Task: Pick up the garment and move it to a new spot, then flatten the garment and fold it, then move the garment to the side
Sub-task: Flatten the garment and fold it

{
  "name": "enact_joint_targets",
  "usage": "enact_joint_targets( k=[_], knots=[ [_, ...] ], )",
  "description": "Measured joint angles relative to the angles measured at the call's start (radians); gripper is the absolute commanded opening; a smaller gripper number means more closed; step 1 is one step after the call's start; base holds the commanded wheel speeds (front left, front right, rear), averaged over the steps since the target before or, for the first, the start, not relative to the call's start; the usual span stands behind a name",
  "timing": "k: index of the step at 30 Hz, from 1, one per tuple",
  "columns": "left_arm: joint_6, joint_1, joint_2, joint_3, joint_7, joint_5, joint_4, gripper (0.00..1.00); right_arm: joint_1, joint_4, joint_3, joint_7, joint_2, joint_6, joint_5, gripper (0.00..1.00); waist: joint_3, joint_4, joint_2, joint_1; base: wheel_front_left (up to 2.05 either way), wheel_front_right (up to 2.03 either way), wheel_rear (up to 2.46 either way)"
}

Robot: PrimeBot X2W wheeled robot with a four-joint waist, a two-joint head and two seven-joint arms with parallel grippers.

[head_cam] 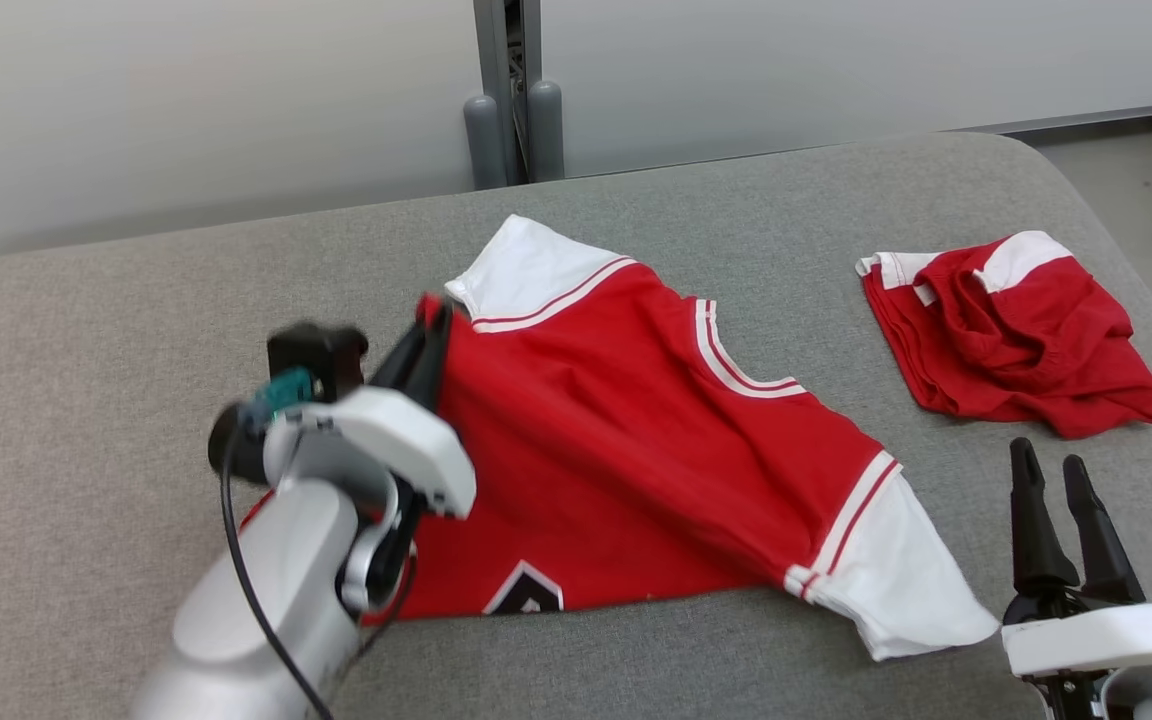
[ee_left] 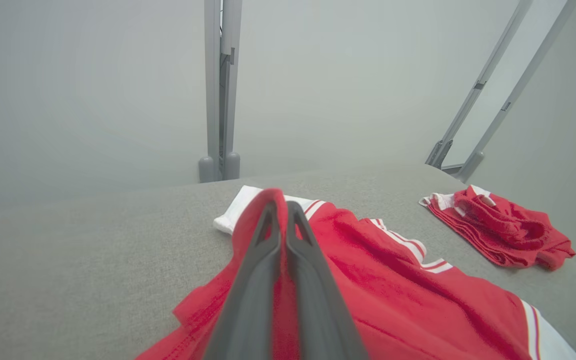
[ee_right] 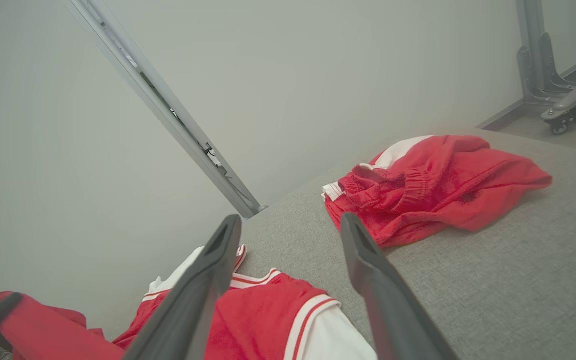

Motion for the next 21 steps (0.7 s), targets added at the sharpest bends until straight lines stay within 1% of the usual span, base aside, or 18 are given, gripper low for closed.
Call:
enact_joint_targets(
  k=[4, 5, 7, 10, 13, 15, 18, 21],
  knots=[
    [-0.006, -0.126, 0.011, 0.009, 0.011, 0.019, 0.028, 0.0, -0.03, 0.011, 0.029, 0.0, -0.001, 0.0, -0.003, 1.0, -0.005, -0.01, 0.0, 0.0, 0.0, 0.0, 0.0],
    [-0.006, -0.126, 0.011, 0.009, 0.011, 0.019, 0.028, 0.0, -0.03, 0.011, 0.029, 0.0, -0.001, 0.0, -0.003, 1.0, -0.005, -0.01, 0.0, 0.0, 0.0, 0.0, 0.0],
    [-0.012, -0.191, 0.021, 0.016, 0.012, 0.026, 0.062, 0.0, -0.046, 0.017, 0.039, 0.0, 0.0, 0.0, -0.004, 1.0, -0.005, -0.02, 0.0, 0.0, 0.0, 0.0, 0.0],
    [-0.035, -0.291, 0.028, 0.011, 0.005, 0.052, 0.101, 0.0, -0.064, 0.025, 0.053, 0.0, 0.004, 0.0, -0.004, 1.0, -0.002, -0.033, 0.0, 0.0, 0.0, 0.0, 0.0],
    [-0.056, -0.369, 0.023, 0.014, -0.013, 0.056, 0.121, 0.0, -0.074, 0.045, 0.077, 0.0, 0.012, 0.0, -0.001, 1.0, 0.0, -0.038, 0.0, 0.0, 0.0, 0.0, 0.0],
    [-0.068, -0.39, 0.021, 0.018, -0.026, 0.055, 0.128, 0.0, -0.074, 0.066, 0.101, 0.006, 0.018, 0.0, 0.0, 1.0, -0.001, -0.035, 0.0, 0.0, 0.0, 0.0, 0.0],
    [-0.072, -0.385, 0.029, 0.031, -0.057, 0.047, 0.125, 0.0, -0.074, 0.093, 0.121, 0.006, 0.027, 0.0, 0.004, 1.0, -0.003, -0.022, 0.0, 0.0, 0.0, 0.0, 0.0],
    [-0.067, -0.322, 0.052, 0.061, -0.107, 0.027, 0.088, 0.0, -0.072, 0.111, 0.138, 0.006, 0.034, 0.0, 0.006, 1.0, -0.003, -0.002, 0.0, 0.0, 0.0, 0.0, 0.0]
  ],
)
